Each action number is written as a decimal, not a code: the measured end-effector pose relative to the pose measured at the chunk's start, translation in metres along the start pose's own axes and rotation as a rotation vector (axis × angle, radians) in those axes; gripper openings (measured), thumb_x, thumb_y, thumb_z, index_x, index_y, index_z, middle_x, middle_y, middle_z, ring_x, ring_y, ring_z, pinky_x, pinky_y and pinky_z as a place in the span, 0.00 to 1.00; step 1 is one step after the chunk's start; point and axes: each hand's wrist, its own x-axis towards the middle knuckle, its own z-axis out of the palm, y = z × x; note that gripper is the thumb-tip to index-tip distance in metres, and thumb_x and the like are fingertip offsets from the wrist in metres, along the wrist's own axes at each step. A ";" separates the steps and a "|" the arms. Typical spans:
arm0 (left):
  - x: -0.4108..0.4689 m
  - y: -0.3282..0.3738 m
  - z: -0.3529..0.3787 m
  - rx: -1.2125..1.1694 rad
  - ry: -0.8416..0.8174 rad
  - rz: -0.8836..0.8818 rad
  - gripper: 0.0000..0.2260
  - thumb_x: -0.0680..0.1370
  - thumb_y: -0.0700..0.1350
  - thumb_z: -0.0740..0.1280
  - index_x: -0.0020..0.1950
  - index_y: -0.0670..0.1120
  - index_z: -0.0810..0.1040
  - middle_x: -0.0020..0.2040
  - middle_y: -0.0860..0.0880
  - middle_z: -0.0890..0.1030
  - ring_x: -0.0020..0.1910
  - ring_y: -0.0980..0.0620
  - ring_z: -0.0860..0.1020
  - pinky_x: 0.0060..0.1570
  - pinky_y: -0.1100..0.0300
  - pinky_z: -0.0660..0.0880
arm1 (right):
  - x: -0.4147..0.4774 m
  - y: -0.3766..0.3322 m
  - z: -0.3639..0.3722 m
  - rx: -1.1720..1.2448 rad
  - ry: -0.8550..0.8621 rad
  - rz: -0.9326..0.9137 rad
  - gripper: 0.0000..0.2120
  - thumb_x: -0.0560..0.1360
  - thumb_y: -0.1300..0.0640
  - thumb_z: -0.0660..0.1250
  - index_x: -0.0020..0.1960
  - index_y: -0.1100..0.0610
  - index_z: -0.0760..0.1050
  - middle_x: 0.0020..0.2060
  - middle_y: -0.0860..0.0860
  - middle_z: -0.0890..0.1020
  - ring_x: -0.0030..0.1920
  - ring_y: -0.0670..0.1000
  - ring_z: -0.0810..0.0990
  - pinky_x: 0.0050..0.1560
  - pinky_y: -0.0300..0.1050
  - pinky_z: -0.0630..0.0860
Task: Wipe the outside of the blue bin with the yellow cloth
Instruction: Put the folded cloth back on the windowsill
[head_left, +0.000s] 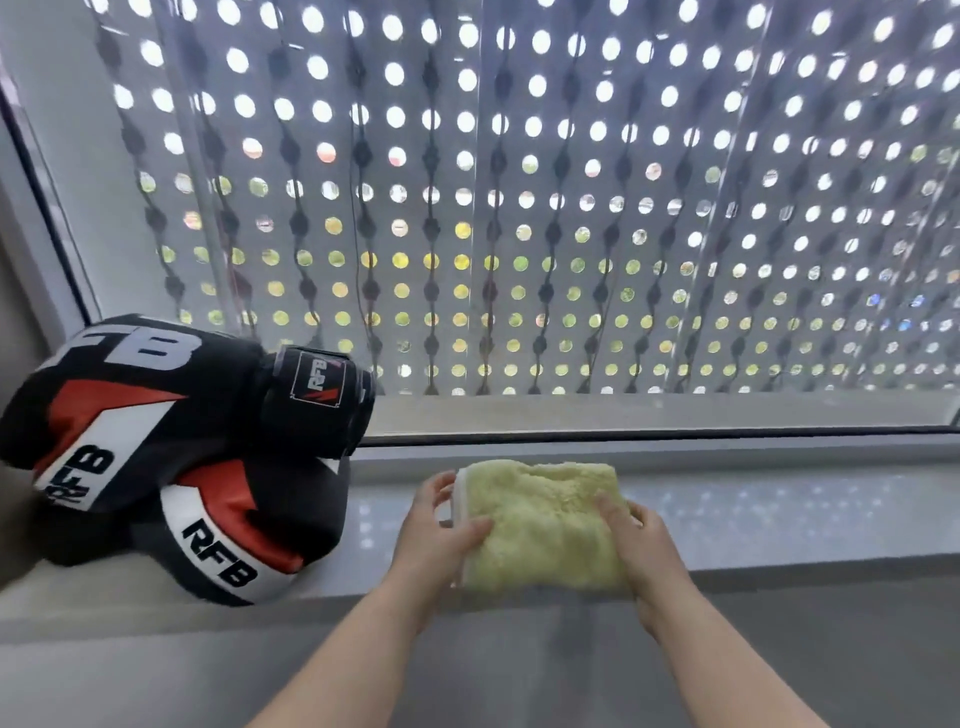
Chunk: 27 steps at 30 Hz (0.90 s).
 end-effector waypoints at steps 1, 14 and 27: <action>0.012 -0.001 0.006 0.077 -0.001 0.025 0.24 0.73 0.40 0.66 0.66 0.52 0.63 0.62 0.52 0.67 0.50 0.53 0.74 0.42 0.61 0.74 | 0.012 -0.003 0.000 -0.059 0.057 -0.037 0.27 0.74 0.49 0.64 0.67 0.59 0.60 0.59 0.55 0.72 0.57 0.56 0.73 0.57 0.50 0.70; 0.087 -0.055 0.045 0.513 -0.128 0.160 0.24 0.79 0.42 0.54 0.72 0.42 0.49 0.76 0.46 0.48 0.74 0.52 0.47 0.65 0.68 0.44 | 0.060 0.023 0.012 -0.811 0.205 -0.136 0.22 0.79 0.53 0.50 0.71 0.56 0.52 0.72 0.51 0.60 0.70 0.52 0.58 0.70 0.49 0.48; 0.077 -0.049 0.038 0.460 -0.022 0.158 0.22 0.77 0.42 0.59 0.70 0.40 0.58 0.72 0.42 0.61 0.72 0.47 0.58 0.69 0.59 0.53 | 0.053 0.014 0.002 -0.802 0.299 -0.147 0.24 0.77 0.50 0.55 0.70 0.58 0.56 0.70 0.55 0.63 0.69 0.55 0.61 0.66 0.46 0.56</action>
